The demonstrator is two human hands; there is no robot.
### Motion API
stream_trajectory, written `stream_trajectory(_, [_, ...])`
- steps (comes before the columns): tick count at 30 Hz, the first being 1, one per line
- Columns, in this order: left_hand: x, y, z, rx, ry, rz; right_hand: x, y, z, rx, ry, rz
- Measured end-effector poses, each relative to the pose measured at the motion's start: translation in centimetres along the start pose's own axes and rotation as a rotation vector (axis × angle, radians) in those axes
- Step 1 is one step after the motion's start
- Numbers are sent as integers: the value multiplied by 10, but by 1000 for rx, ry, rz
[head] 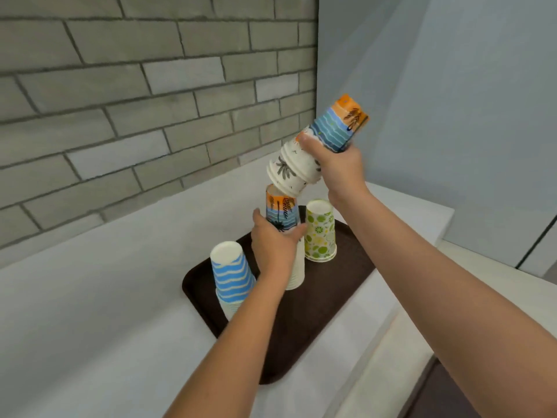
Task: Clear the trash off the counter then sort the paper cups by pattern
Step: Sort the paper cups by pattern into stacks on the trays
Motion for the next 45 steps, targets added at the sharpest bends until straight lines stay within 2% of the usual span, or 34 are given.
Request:
stream_trajectory(5, [-18, -1, -11, 7, 37, 16, -5, 25, 35, -375, -228, -83])
stream_trajectory(9, [-44, -18, -19, -1, 1, -15, -27, 73, 36, -664, -354, -14])
stream_trajectory(13, [-68, -20, -11, -29, -113, 9, -43, 89, 28, -660, -388, 39])
stream_trajectory(17, [-76, -12, -9, -78, -104, 59, -51, 80, 20, -668, -416, 101])
stream_trajectory(20, [-89, -8, -10, -144, -86, 120, -64, 61, -12, -801, -353, 108])
stream_trajectory(24, [-119, 1, -9, -255, -62, 266, -109, 2, -87, -869, -179, -58])
stream_trajectory(29, [-173, 33, 14, -372, -208, 396, -191, -71, -201, -996, 120, -294])
stream_trajectory(32, [-216, 57, 32, -427, -324, 485, -235, -95, -264, -1106, 273, -338])
stream_trajectory(36, [-272, 73, 60, -435, -448, 565, -282, -100, -346, -1187, 427, -267])
stream_trajectory(38, [-299, 73, 74, -419, -500, 570, -300, -85, -387, -1180, 470, -149])
stream_trajectory(42, [-349, 57, 99, -402, -587, 537, -329, -13, -447, -909, 394, 179])
stream_trajectory(45, [-378, 28, 119, -365, -633, 424, -340, 37, -470, -842, 301, 276])
Point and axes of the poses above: each hand's wrist, its own x-axis towards the middle knuckle, its own z-axis out of the palm, y = z × x, the point moved 9 cm from there along x, towards the middle knuckle, and after that the axes turned 2 degrees about y, right-handed, at the moved point
